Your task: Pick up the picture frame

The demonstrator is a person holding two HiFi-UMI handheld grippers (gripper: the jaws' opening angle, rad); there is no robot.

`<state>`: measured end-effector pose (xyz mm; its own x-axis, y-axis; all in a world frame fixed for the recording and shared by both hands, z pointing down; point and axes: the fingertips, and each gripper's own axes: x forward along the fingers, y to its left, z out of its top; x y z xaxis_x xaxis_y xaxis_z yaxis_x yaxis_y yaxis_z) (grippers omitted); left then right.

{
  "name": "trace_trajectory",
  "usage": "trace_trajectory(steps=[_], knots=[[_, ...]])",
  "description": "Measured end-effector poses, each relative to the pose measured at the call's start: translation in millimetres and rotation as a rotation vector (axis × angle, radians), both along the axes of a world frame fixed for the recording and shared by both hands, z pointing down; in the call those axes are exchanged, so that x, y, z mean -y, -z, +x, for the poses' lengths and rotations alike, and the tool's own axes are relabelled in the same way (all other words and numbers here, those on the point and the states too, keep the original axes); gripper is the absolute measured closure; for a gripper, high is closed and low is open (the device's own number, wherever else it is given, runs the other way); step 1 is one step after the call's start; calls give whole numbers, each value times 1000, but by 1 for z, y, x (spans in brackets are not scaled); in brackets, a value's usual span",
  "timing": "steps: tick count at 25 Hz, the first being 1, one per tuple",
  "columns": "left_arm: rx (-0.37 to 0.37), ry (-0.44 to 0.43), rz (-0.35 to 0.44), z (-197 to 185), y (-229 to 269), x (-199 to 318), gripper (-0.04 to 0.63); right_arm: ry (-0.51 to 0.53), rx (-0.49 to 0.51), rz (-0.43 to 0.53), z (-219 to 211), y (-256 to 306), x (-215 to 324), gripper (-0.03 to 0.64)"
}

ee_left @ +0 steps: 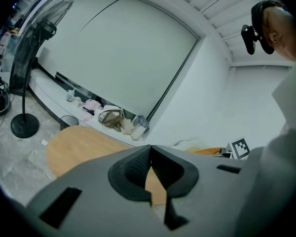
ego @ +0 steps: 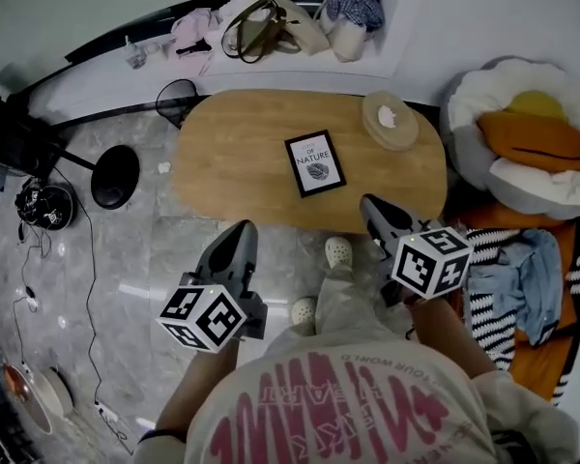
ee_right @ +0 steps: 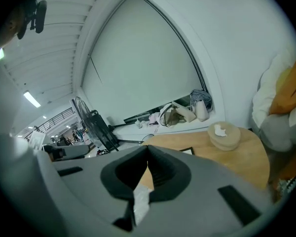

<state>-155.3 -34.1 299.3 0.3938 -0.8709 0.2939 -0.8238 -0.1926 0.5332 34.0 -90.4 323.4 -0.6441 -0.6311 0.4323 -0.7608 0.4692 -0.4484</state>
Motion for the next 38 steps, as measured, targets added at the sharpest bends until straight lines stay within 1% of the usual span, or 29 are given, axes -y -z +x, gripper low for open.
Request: trace_trajectory(steps=[3, 7, 11, 15, 19, 23, 29, 33, 35, 38], knots=[[1, 28, -49, 6, -31, 20, 592, 7, 5, -53, 5, -28, 29, 611], [8, 61, -112, 15, -65, 37, 592, 41, 7, -143, 7, -66, 60, 611], [7, 68, -140, 24, -101, 57, 592, 55, 3, -203, 9, -106, 92, 611], [0, 100, -215, 21, -140, 76, 592, 64, -8, -277, 8, -150, 119, 611], [17, 146, -283, 16, -176, 93, 592, 87, -31, -339, 5, -190, 143, 611], [23, 174, -342, 15, -210, 105, 592, 126, -54, -380, -2, -220, 162, 611], [32, 194, -398, 20, -241, 127, 592, 162, -94, -410, -9, -257, 184, 611], [35, 196, -418, 18, -254, 138, 592, 164, -111, -464, -11, -287, 189, 611], [35, 192, -429, 18, -258, 142, 592, 168, -120, -499, -12, -300, 190, 611], [40, 173, -438, 19, -265, 149, 592, 162, -148, -507, -12, -315, 196, 611]])
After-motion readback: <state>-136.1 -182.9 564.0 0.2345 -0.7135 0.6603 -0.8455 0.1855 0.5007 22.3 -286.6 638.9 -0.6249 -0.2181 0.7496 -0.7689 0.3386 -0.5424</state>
